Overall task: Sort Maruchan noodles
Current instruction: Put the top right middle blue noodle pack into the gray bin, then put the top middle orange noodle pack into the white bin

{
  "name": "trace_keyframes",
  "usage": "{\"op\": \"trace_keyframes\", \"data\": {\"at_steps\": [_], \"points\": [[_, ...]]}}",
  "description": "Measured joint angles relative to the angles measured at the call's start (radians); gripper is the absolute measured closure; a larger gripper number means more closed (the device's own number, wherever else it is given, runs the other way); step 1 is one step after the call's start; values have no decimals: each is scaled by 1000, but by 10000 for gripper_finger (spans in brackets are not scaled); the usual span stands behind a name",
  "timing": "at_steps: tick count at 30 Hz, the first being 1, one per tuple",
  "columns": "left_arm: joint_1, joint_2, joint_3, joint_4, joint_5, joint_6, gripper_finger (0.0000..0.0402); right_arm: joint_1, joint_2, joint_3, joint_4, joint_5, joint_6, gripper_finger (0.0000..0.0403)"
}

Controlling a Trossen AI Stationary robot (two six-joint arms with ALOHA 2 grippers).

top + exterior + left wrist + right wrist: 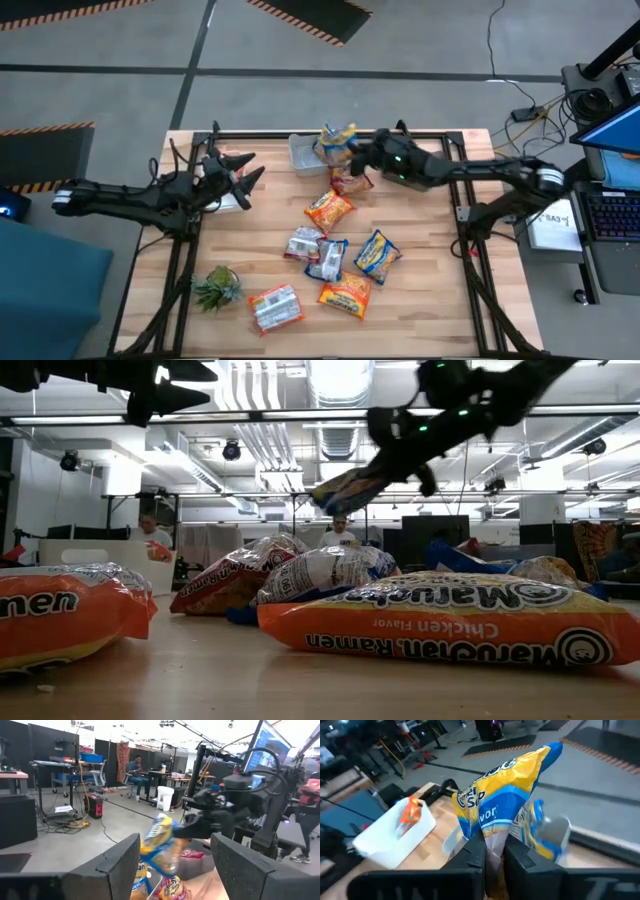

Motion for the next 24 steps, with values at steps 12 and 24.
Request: {"op": "trace_keyframes", "data": {"at_steps": [12,24], "points": [[-1,45,0,-12,1,-53,175,-59,271,445,-519,-68,-127,208],[-1,367,24,-79,182,-379,178,75,-41,417,-968,-65,-168,172]]}}
